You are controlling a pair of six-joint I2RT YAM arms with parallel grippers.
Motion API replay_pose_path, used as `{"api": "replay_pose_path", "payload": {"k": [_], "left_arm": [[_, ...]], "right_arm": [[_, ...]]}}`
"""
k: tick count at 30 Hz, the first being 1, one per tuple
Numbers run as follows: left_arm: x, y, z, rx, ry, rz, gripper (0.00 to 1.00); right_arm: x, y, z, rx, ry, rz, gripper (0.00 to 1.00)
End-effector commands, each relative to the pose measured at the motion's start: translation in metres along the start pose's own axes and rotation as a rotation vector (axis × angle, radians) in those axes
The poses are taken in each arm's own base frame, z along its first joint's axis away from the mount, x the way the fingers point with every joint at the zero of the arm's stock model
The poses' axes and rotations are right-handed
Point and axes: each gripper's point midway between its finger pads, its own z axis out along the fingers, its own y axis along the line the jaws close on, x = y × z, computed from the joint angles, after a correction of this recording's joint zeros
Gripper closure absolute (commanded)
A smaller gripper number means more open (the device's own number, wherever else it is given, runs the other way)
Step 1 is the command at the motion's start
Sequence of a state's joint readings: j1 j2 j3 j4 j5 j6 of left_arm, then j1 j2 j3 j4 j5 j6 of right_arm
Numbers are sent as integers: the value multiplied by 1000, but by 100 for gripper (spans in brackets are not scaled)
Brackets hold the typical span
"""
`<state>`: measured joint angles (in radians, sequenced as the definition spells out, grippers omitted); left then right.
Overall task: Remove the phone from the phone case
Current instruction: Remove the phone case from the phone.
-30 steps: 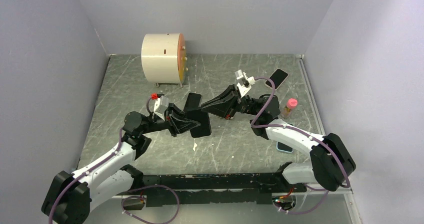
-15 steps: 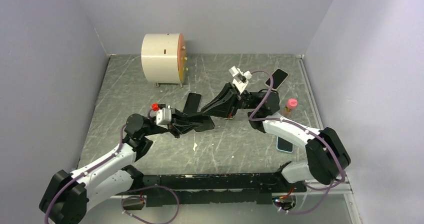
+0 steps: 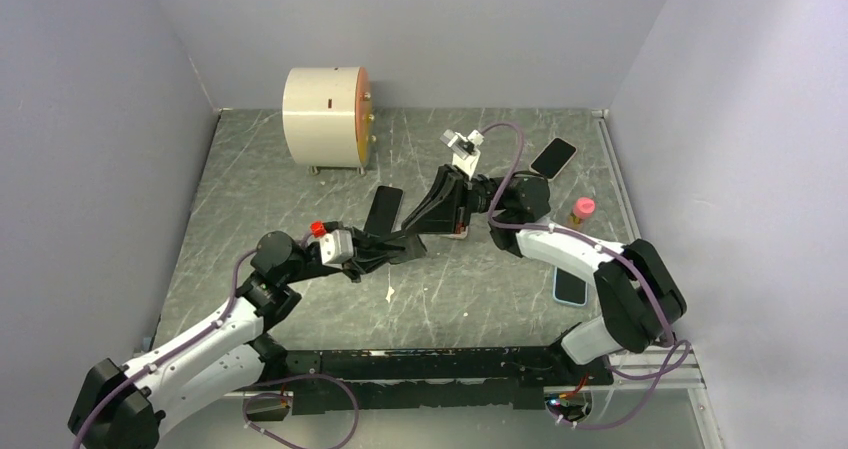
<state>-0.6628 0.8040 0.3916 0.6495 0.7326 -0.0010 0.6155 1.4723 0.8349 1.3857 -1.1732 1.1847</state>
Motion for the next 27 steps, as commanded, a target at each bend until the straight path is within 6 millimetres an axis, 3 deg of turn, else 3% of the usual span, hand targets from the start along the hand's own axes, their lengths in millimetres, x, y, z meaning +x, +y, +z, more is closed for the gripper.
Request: {"api": "replay_pose_path", "payload": {"k": [1, 11, 14, 18, 22, 27], "left_arm": [[-20, -21, 9, 114, -34, 99, 98], [-35, -32, 7, 149, -105, 80, 97], [-34, -23, 7, 84, -90, 18, 98], [-30, -8, 6, -16, -64, -61, 97], [-25, -1, 6, -57, -39, -123, 98], [-21, 8, 7, -54, 12, -194, 97]], "right_arm": [[-16, -17, 11, 49, -73, 95, 100], [-1, -62, 2, 256, -26, 50, 100], [-1, -60, -5, 291, -14, -15, 100], [-4, -60, -26, 381, -21, -113, 85], [10, -72, -52, 544, 70, -275, 68], [34, -64, -75, 600, 177, -416, 59]]}}
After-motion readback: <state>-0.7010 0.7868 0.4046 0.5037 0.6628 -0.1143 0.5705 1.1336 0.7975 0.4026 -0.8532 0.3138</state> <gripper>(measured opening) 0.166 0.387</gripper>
